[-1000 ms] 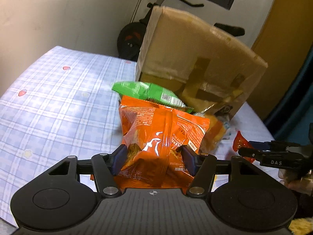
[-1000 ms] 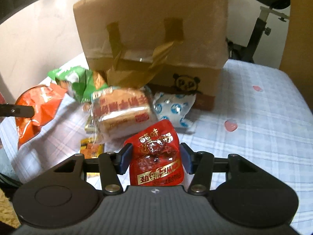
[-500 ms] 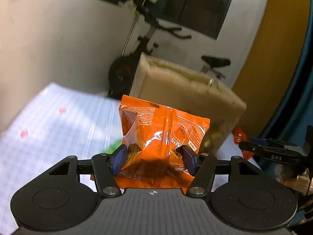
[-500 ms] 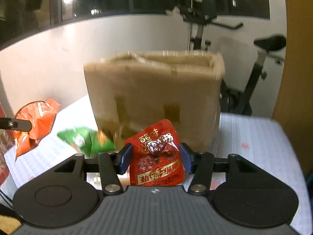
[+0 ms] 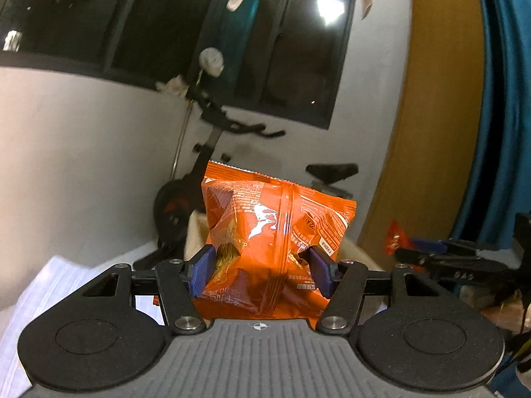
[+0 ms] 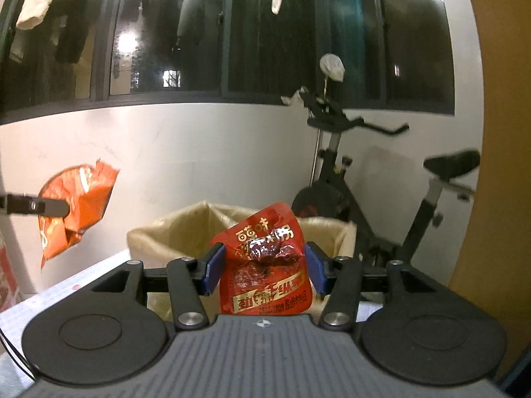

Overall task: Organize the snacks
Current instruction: 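Carry both packets over the box and open both tools to drop them, then move both open tools back toward the snack pile, then grasp the green chip bag with the left tool while the right tool grasps the yellow candy, then carry both snacks over the box and open both tools to drop them, then move both open tools back toward the snack pile, then grasp the bread loaf with the left tool while the right tool grasps the white-blue packet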

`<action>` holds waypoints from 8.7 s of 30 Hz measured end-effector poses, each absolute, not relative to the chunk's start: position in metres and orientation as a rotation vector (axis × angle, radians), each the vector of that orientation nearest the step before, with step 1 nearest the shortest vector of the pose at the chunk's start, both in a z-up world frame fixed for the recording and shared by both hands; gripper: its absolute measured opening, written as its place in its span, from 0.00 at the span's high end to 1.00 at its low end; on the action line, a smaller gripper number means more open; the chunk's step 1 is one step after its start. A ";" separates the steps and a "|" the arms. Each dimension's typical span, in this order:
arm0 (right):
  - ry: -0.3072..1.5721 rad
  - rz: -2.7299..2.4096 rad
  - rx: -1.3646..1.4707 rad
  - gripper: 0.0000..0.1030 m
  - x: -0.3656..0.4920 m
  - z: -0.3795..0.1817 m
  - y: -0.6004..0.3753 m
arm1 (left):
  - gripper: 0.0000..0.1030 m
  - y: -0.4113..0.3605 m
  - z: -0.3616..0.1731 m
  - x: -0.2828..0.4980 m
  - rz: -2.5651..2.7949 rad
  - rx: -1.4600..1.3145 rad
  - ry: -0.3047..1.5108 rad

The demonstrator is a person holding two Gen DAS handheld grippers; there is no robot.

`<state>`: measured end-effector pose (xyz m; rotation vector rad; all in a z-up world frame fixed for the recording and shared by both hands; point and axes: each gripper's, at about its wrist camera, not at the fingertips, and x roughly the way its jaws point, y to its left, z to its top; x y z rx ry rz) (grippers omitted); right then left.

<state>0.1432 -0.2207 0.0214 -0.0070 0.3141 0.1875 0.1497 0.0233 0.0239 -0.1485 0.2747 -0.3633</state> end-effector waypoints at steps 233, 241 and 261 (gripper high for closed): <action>0.773 0.315 -0.118 0.34 0.147 -0.179 -0.163 | 0.09 -0.001 -0.183 0.219 -0.431 0.018 0.872; 0.774 0.409 -0.240 0.29 0.166 -0.186 -0.142 | 0.27 0.015 -0.176 0.198 -0.458 -0.002 0.827; 0.796 0.292 0.055 0.48 0.117 -0.178 -0.191 | 0.28 0.069 -0.141 0.126 -0.339 -0.194 0.717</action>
